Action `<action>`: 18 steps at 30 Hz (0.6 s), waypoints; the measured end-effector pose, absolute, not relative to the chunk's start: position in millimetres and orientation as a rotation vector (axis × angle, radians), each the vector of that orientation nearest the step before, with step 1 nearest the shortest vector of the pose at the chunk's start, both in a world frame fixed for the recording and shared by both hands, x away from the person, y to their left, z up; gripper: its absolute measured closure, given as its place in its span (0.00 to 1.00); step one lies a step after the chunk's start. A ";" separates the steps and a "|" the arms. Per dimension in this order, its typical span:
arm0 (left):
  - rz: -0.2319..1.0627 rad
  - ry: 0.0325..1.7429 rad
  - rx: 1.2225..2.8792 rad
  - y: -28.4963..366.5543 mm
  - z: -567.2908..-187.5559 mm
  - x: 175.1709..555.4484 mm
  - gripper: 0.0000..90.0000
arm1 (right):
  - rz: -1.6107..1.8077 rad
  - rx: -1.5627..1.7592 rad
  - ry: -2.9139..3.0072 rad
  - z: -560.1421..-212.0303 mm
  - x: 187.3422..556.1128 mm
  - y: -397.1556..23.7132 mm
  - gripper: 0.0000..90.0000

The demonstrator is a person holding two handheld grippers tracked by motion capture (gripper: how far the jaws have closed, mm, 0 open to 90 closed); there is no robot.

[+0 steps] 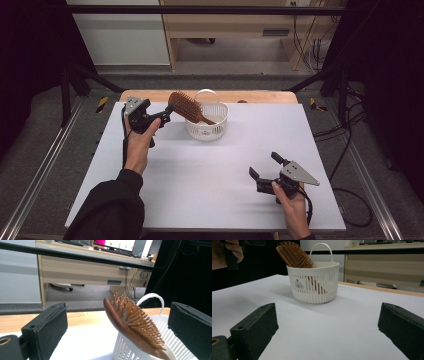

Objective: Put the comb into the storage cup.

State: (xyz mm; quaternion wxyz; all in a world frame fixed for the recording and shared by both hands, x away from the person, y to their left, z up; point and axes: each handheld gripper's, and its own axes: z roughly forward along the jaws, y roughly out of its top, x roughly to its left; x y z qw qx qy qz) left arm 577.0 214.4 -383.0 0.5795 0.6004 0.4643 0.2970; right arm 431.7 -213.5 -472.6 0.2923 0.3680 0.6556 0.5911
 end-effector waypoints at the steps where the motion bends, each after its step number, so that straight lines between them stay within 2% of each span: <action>1: 0.696 1.085 1.403 215.3 -383.0 576.3 0.03 | 1.574 0.981 1.748 -472.7 431.7 -213.3 0.03; 18: 0.713 1.057 1.407 223.7 -381.8 564.2 0.03 | 1.571 0.978 1.752 -472.9 431.4 -211.9 0.03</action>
